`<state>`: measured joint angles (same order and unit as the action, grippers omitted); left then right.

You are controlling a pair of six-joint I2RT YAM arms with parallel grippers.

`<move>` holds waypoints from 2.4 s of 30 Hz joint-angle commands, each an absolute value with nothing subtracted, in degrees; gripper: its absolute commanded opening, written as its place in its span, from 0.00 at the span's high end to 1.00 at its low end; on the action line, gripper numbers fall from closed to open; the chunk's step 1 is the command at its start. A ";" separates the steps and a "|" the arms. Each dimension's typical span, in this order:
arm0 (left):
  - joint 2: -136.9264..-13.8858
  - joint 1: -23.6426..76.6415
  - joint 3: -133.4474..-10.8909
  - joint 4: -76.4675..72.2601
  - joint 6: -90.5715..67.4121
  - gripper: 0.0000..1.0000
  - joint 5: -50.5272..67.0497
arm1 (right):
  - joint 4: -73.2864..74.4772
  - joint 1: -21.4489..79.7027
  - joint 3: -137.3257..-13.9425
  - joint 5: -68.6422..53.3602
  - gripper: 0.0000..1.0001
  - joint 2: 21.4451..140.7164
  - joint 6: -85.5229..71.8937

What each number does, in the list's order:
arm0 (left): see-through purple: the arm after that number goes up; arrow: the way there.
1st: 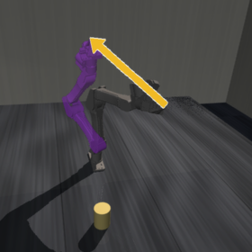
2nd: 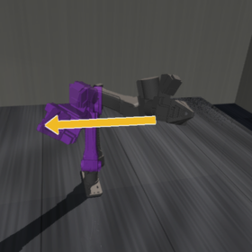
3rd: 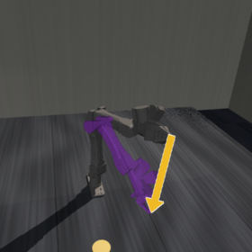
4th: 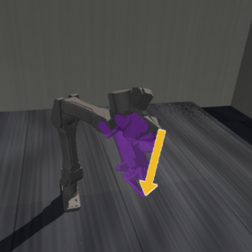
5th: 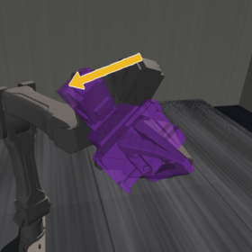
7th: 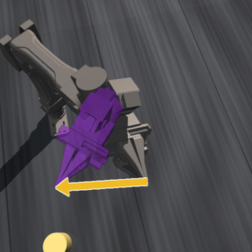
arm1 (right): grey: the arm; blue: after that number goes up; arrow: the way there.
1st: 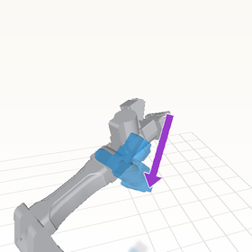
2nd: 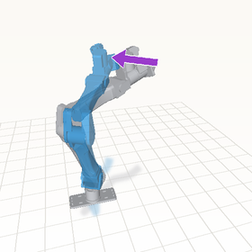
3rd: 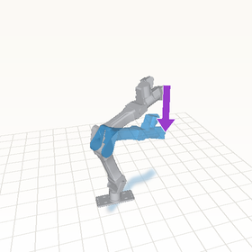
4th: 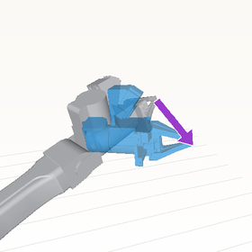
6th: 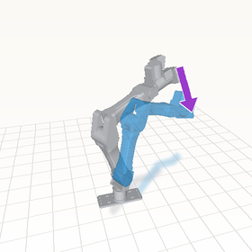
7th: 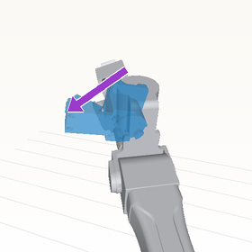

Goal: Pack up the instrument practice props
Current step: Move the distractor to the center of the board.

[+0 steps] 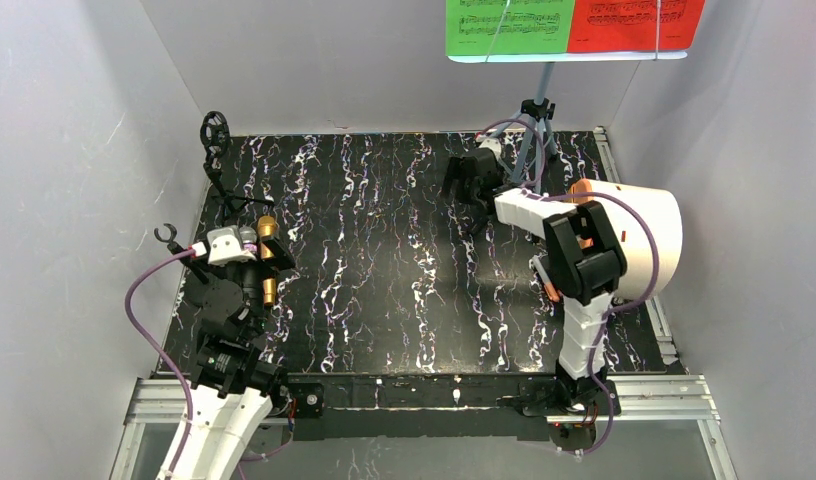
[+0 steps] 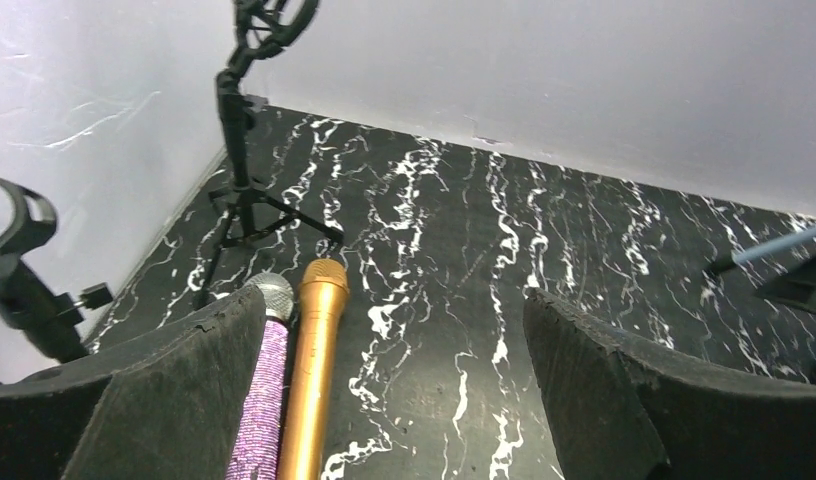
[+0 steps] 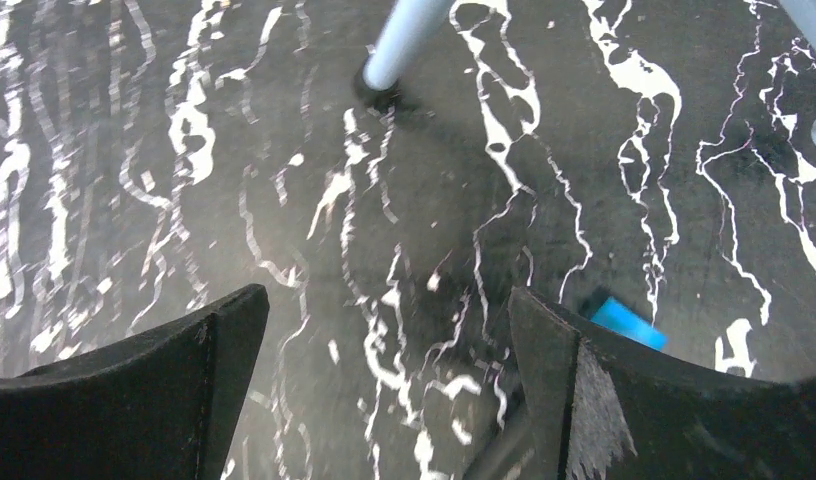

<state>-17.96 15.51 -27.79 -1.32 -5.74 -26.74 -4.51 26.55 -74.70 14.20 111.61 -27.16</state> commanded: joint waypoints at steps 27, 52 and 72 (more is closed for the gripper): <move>-17.46 18.98 -27.37 -3.60 -4.66 0.02 -21.45 | 0.49 24.23 -43.12 13.43 0.01 86.54 -27.80; -16.96 19.08 -27.51 -3.25 -4.13 0.02 -21.53 | -11.39 25.40 -72.79 5.96 0.01 114.30 -12.97; -17.95 19.16 -27.33 -3.52 -4.39 0.02 -20.58 | -3.83 25.27 -57.73 11.99 0.01 103.55 -18.17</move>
<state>-17.61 18.90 -27.44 -2.55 -4.47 -21.08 -7.70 25.56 -60.80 8.73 107.44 -15.53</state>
